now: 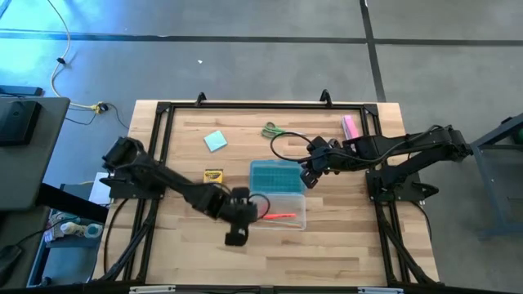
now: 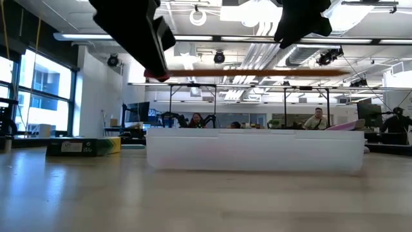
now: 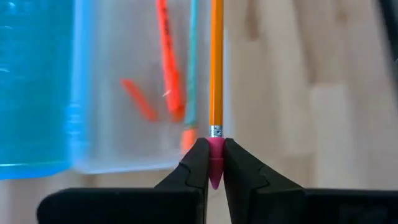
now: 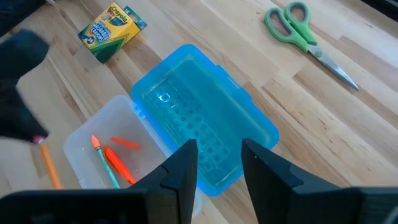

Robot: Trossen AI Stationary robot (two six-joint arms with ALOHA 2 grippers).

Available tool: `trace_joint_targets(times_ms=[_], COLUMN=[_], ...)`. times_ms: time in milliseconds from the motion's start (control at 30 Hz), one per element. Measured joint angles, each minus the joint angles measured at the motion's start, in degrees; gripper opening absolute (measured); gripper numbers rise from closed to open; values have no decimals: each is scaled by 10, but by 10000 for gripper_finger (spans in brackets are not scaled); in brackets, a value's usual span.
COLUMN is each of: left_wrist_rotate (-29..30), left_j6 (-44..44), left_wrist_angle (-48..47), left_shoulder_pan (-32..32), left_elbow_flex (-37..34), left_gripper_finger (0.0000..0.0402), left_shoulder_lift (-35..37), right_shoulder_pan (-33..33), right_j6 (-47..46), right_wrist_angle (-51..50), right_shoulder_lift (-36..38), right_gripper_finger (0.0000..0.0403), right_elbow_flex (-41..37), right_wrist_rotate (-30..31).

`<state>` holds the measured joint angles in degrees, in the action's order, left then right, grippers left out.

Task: Pack school essentials
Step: Put the orange pencil into the blue supply box

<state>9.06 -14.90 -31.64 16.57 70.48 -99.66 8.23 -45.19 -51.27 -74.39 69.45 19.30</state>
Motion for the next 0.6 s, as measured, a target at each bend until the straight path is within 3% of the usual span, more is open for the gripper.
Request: trace_joint_targets(times_ms=[233, 600], left_wrist_rotate=[-40, -40], left_j6=[198, 387], left_wrist_angle=[-35, -29], left_shoulder_pan=[-69, -110], left_elbow_flex=[0, 0], left_gripper_finger=[17, 17], left_shoulder_lift=[5, 5], right_shoulder_pan=[0, 0], right_j6=[-13, -15], right_wrist_angle=[-3, -4], right_shoulder_lift=[0, 0], right_gripper_finger=[116, 116], right_elbow_flex=[0, 0], right_wrist_rotate=[21, 22])
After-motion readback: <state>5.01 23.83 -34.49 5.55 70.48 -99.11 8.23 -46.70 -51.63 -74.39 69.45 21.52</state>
